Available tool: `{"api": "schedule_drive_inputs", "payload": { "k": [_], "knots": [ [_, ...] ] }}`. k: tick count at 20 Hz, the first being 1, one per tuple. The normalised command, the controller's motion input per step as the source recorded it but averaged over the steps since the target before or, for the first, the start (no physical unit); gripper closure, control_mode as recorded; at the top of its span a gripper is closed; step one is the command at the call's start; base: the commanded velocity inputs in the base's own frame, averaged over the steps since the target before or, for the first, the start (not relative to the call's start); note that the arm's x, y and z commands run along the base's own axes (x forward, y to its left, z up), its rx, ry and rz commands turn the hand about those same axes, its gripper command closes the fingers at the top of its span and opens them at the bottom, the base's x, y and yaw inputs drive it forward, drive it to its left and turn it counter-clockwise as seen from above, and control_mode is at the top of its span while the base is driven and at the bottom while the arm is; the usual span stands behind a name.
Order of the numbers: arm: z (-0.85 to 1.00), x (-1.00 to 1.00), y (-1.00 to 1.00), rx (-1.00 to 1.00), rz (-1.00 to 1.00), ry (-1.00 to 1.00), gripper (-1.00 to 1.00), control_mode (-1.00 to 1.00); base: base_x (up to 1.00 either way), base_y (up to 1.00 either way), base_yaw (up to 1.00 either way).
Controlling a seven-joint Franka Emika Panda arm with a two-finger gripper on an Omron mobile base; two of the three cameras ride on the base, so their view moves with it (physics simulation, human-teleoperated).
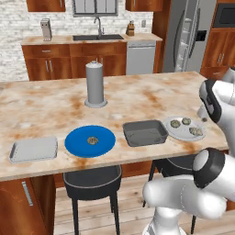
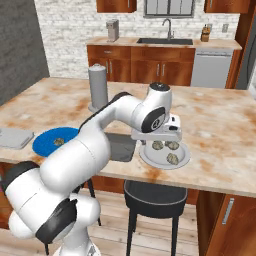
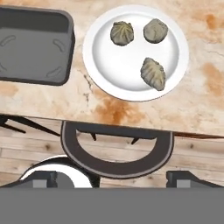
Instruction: Place two dumplings into each of the tupperware containers and then place the containers in the fridge.
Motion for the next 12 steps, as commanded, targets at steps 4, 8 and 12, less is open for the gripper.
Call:
{"api": "schedule_drive_inputs", "payload": {
  "k": [4, 8, 12],
  "knots": [
    [-0.31, 0.61, -0.55, 0.0, 0.04, 0.01, -1.0, -1.0, 0.0, 0.0, 0.0],
    [-0.39, 0.54, -0.47, 0.0, 0.03, 0.01, -1.0, -1.0, 0.0, 0.0, 0.0],
    [-0.41, 0.67, -0.1, 0.0, 0.0, 0.01, -1.0, -1.0, 0.0, 0.0, 0.0]
  ]
}}
